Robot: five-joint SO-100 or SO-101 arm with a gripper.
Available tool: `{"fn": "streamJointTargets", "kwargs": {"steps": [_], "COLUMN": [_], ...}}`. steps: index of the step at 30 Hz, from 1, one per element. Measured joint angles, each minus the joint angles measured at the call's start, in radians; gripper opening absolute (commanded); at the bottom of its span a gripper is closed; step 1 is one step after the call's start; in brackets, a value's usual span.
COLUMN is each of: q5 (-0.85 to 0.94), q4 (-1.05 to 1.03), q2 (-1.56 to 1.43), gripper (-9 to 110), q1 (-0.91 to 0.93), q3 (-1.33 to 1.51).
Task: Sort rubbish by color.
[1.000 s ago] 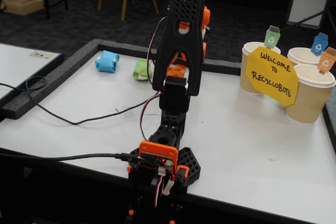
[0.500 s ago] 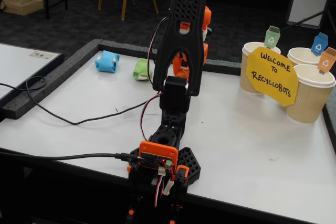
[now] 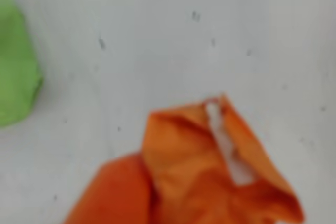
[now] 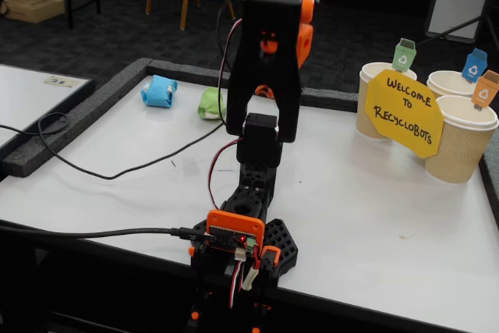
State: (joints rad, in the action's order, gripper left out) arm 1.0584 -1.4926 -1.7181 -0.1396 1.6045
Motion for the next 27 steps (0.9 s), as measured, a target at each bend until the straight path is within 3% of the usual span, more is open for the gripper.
{"fn": "streamJointTargets", "kwargs": {"steps": [14,27], "q5": [-0.302,-0.63], "q4": [0.006,0.123], "q2": [-0.762,-1.336], "gripper": [0,0], "q1": [-0.066,0.032], "q3": [0.611,0.945]}}
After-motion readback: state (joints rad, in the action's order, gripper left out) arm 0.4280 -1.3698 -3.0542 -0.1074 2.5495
